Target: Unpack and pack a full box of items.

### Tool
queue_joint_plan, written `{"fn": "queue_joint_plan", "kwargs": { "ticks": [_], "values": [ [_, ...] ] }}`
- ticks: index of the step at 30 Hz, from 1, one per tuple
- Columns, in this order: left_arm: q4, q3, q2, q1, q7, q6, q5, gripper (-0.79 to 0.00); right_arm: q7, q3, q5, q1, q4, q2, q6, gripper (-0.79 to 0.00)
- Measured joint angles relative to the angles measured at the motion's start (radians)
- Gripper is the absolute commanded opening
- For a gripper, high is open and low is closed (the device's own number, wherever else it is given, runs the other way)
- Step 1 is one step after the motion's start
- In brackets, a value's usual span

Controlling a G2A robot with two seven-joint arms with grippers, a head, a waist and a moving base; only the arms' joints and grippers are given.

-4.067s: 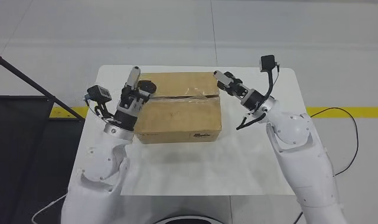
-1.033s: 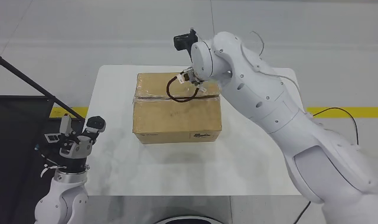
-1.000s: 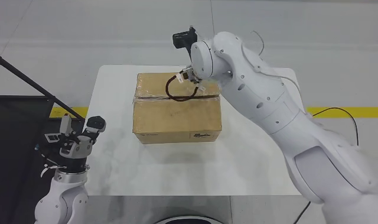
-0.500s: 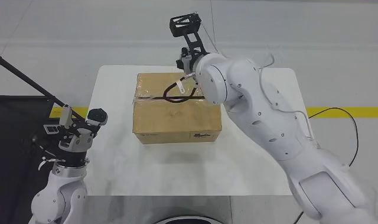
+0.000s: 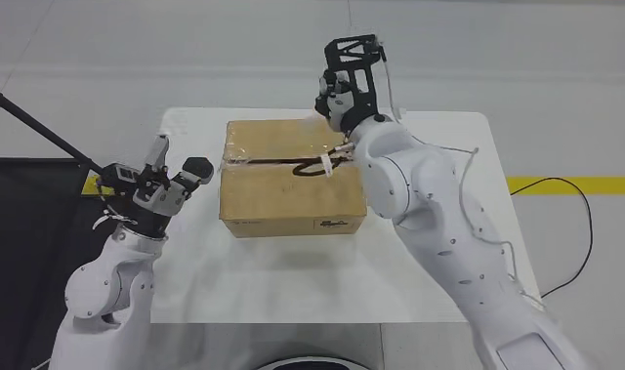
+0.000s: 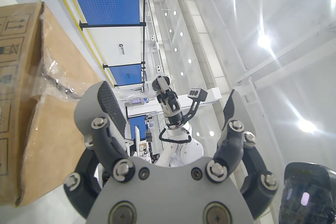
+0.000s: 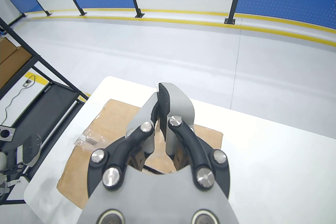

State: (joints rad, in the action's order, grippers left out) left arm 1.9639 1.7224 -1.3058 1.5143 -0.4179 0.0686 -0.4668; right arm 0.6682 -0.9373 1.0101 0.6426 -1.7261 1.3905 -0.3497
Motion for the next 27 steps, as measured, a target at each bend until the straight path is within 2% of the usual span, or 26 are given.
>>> {"fn": "queue_joint_plan", "kwargs": {
  "ticks": [7,12,18,27],
  "values": [
    [-0.068,-0.095,0.001,-0.121,0.085,-0.094,0.137,0.000,-0.085,-0.098,-0.038,0.152,-0.062,-0.019,0.094,-0.785],
    [-0.116,-0.169,-0.002,-0.181,0.110,-0.137,0.194,0.000,-0.171,-0.142,-0.053,0.243,-0.088,-0.027,0.162,-0.785],
    [-0.152,-0.222,-0.006,-0.218,0.150,-0.146,0.217,0.000,-0.298,-0.163,-0.042,0.328,-0.088,-0.031,0.228,-0.785],
    [-0.165,-0.283,-0.011,-0.257,0.192,-0.172,0.252,0.000,-0.361,-0.189,-0.039,0.390,-0.078,-0.034,0.283,-0.785]
  ]
}}
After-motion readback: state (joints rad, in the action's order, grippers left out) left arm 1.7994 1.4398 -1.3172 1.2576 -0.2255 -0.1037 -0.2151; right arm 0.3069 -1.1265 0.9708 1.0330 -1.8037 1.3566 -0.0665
